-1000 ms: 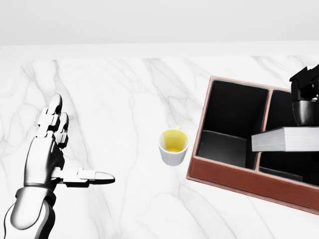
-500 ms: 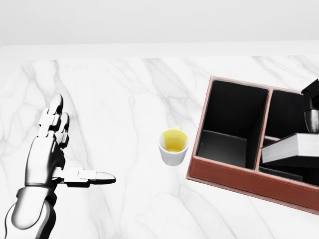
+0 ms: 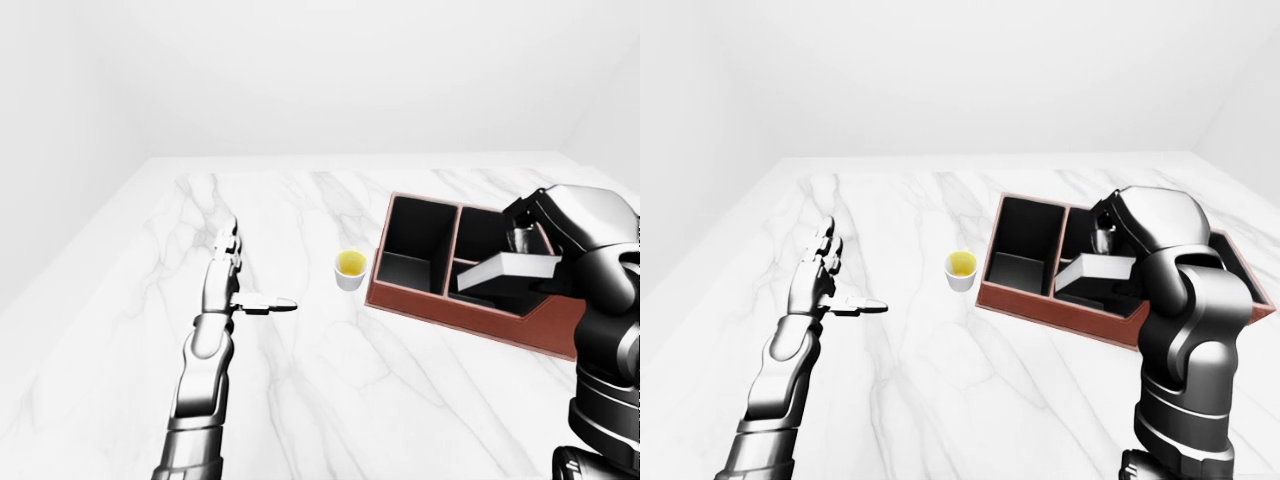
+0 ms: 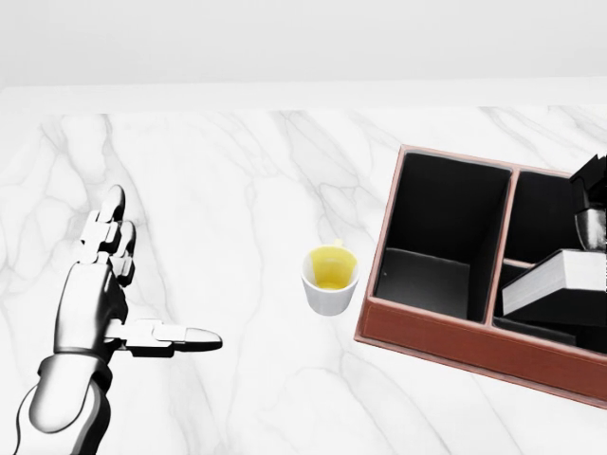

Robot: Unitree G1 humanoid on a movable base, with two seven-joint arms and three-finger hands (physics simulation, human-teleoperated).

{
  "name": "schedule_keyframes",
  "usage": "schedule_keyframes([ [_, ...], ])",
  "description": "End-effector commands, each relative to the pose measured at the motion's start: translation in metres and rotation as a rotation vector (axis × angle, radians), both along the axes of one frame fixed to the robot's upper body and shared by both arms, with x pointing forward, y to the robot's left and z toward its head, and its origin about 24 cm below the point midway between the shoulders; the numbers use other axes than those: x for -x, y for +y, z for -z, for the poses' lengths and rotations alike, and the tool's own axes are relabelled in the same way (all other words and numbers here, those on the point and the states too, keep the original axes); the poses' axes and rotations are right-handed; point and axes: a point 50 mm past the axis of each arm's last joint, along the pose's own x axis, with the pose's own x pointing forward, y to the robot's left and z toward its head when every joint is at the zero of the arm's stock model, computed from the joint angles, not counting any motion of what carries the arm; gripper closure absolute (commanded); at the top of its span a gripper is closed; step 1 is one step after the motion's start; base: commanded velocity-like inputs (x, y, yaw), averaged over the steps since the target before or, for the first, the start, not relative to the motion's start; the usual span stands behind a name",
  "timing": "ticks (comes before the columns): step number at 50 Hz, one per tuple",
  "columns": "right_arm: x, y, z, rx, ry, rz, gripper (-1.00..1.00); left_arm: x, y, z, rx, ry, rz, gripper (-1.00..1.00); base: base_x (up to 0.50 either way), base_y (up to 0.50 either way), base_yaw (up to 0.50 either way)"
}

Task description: Pick up the book and place it in the caddy.

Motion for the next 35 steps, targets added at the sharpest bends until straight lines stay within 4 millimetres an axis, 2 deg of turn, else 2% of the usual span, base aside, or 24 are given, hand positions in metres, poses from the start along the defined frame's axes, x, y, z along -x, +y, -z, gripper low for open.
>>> schedule_keyframes([
  [1, -0.009, -0.002, -0.002, 0.015, -0.019, 0.021, 1.00, -0.003, -0.001, 0.006, -0.001, 0.028, -0.003, -1.00, 0.00, 0.00, 0.00],
  [35, -0.024, -0.014, 0.014, 0.034, -0.026, 0.083, 1.00, -0.005, 0.000, 0.011, -0.003, 0.050, -0.003, -1.00, 0.00, 0.00, 0.00],
])
